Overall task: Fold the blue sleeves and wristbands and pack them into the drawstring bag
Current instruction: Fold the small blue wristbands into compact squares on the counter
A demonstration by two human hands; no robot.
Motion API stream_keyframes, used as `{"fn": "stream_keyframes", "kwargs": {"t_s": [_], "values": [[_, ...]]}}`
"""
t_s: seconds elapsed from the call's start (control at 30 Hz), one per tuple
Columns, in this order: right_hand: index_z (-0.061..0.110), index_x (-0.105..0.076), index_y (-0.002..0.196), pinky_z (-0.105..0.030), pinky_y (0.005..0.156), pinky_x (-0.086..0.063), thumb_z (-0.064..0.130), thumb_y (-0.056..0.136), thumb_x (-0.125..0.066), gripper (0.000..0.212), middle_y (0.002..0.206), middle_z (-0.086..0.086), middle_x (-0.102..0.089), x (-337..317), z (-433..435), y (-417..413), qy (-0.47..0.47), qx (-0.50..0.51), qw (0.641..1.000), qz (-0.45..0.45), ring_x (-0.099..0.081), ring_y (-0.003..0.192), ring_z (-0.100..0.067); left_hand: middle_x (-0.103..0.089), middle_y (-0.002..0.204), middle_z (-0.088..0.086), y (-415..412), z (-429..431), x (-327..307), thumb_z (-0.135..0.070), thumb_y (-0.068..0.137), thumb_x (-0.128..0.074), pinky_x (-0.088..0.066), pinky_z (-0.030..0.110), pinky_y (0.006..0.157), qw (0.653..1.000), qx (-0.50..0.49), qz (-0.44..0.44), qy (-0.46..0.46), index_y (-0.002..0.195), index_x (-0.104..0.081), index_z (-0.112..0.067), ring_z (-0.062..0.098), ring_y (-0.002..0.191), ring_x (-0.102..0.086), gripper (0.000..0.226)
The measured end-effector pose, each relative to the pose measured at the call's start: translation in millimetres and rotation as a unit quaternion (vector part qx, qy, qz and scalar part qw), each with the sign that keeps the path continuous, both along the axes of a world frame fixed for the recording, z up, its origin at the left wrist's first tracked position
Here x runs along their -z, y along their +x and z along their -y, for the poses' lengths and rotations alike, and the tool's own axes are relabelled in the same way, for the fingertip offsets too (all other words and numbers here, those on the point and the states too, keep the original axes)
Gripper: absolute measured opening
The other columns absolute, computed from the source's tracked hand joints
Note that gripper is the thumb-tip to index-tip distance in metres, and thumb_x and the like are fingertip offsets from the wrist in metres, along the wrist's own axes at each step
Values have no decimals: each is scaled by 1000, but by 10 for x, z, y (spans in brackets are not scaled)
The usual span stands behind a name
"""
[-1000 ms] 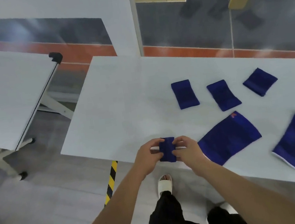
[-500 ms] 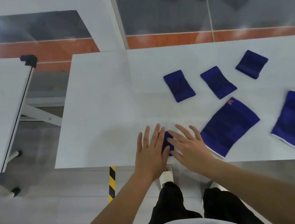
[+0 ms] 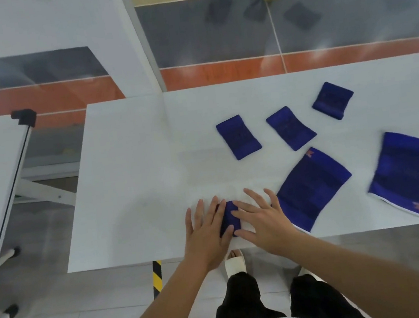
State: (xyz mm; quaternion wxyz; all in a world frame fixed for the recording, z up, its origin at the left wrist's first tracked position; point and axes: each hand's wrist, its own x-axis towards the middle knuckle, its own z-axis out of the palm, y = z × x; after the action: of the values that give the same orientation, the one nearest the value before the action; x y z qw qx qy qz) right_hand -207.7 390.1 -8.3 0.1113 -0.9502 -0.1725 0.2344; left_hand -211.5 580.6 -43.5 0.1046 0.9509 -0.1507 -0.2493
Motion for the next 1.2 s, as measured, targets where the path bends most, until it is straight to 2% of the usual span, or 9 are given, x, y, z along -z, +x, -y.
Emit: {"fn": "stream_keyframes", "kwargs": {"t_s": [0.07,0.13,0.33,0.47,0.63,0.77,0.87,1.0,1.2], "values": [[37,-37,150,-53,121,8,60,98,-41,57,164,12,-24,-76,112,33,28,58,998,-3,0,154,-17,-6,168,-7,150,27,-135,-62,97,-17,9,43,121,998,-33,12,-47,158,-12,-33,24,155,3,68],[37,-36,150,-51,122,3,61,96,-45,60,164,11,-24,-158,307,28,45,142,989,9,-4,154,-16,-22,165,-4,403,113,-235,-56,99,-36,-5,42,124,991,-85,26,-103,155,-26,-31,22,153,-12,63],[33,-30,154,-47,123,-9,65,94,-44,69,166,8,-19,-205,876,-279,3,304,951,-48,-11,153,-21,-38,156,4,1510,599,-335,-49,94,-57,-26,44,117,961,-227,1,-160,152,-36,-20,28,143,-33,68],[34,-26,155,-46,123,-10,64,95,-42,69,166,7,-18,-173,974,-488,-14,330,941,-73,-11,153,-21,-44,149,11,2016,877,-241,-51,89,-63,-38,48,106,961,-253,2,-110,147,-38,-14,34,132,-43,73],[33,-22,156,-50,123,-7,61,98,-38,66,167,6,-15,-176,1010,-552,-27,334,936,-106,-10,154,-19,-41,142,10,2220,939,-122,-45,91,-63,-39,42,102,982,-181,43,-27,140,-43,-15,33,125,-44,61],[33,-24,156,-52,123,-5,60,99,-36,64,167,6,-16,-168,1002,-580,-29,321,940,-115,-9,154,-18,-54,125,7,2321,921,-169,-34,82,-75,-39,41,94,968,-239,32,-75,125,-51,-15,30,115,-52,52],[33,-26,155,-52,123,-5,60,99,-37,63,166,6,-18,-180,1028,-556,-28,312,942,-123,-11,153,-19,-65,111,4,2343,855,-213,-19,87,-69,-40,39,92,958,-263,9,-114,115,-54,-15,25,95,-57,32],[34,-30,153,-50,123,-9,58,98,-43,61,162,8,-29,-344,1120,-474,-7,300,944,-137,-20,151,-18,-66,108,4,2260,843,-473,-7,85,-69,-49,33,81,934,-275,-37,-227,119,-64,-9,22,92,-60,34],[33,-44,145,-32,108,-40,46,91,-65,59,148,9,-49,-898,1407,-183,150,357,919,-69,-49,131,-17,-74,101,11,1906,1003,-1281,-2,80,-71,-61,45,77,924,-226,-46,-306,99,-69,-18,29,90,-71,25]]}}
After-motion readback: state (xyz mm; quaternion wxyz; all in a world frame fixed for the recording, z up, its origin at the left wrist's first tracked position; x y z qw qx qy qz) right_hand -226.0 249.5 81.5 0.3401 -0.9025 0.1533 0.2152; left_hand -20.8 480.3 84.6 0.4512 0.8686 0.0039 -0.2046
